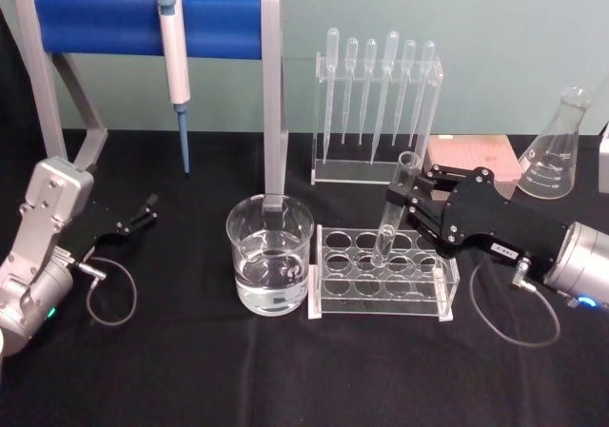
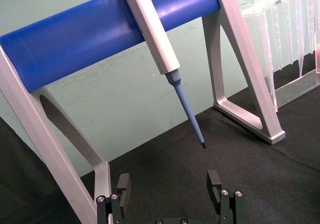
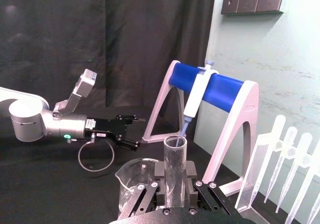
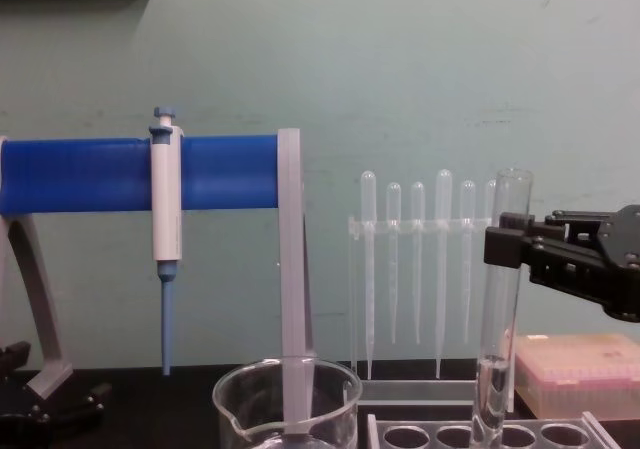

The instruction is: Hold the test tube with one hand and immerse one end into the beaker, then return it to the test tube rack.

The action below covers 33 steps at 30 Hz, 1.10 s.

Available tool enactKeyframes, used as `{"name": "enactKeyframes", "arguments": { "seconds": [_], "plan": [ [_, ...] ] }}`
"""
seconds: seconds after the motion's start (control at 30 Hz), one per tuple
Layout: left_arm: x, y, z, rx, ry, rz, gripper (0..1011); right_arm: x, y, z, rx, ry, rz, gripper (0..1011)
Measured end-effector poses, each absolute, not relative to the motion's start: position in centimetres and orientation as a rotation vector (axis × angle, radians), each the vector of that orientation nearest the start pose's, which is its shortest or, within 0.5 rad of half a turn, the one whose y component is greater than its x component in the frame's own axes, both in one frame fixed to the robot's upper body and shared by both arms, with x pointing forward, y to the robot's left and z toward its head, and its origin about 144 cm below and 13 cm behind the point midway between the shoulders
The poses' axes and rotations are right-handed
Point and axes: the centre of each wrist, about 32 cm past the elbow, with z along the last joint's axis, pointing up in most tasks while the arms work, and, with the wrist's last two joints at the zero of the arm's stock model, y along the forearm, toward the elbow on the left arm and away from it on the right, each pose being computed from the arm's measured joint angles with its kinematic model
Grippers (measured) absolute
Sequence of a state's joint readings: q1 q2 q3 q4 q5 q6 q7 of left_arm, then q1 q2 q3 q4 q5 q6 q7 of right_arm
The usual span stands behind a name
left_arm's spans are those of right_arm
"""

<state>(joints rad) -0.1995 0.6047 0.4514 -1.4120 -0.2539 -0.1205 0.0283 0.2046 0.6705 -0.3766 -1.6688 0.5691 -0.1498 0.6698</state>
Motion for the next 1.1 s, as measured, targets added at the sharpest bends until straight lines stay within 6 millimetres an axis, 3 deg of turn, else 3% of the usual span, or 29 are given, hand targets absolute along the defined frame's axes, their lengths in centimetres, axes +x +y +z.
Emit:
{"name": "enactKeyframes", "arguments": {
  "seconds": [1.1],
  "plan": [
    [48.9, 31.0, 114.0, 0.304, -0.285, 1.248, 1000, 49.3, -29.6, 119.2, -0.003, -0.180, -0.551, 242]
  ]
}}
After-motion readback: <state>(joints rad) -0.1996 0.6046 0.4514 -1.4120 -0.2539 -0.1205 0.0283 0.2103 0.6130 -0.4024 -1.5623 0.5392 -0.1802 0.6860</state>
